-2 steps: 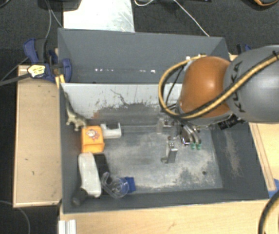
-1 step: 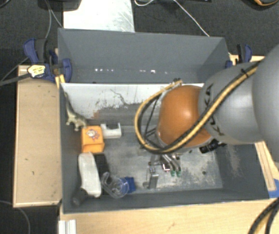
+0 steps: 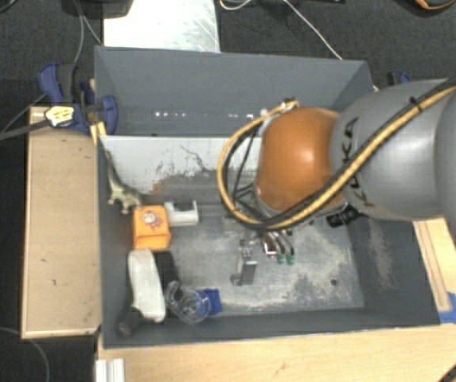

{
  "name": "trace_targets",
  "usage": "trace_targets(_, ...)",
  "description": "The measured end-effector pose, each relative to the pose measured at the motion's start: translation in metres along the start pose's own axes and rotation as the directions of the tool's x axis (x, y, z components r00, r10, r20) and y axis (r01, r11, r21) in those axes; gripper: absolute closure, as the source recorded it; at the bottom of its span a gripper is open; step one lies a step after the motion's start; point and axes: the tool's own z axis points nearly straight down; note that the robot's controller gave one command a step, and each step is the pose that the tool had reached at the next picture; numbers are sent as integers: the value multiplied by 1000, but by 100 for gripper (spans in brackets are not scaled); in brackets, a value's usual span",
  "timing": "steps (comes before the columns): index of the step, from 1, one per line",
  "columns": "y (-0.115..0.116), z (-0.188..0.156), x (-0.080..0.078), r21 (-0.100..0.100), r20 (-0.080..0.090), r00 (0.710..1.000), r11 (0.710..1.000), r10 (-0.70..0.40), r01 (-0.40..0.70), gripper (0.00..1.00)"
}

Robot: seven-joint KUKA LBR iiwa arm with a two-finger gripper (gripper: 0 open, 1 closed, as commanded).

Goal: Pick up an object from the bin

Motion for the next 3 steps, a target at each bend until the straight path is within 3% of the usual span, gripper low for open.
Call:
trace_targets(1,22,69,32,-3,-13,994,994,-113,113,0)
trace_targets(2,26,96,30,-4,14,992,992,-129,129,0)
trace_targets(3,20,80,36,-5,0,972,972,-235,235,0)
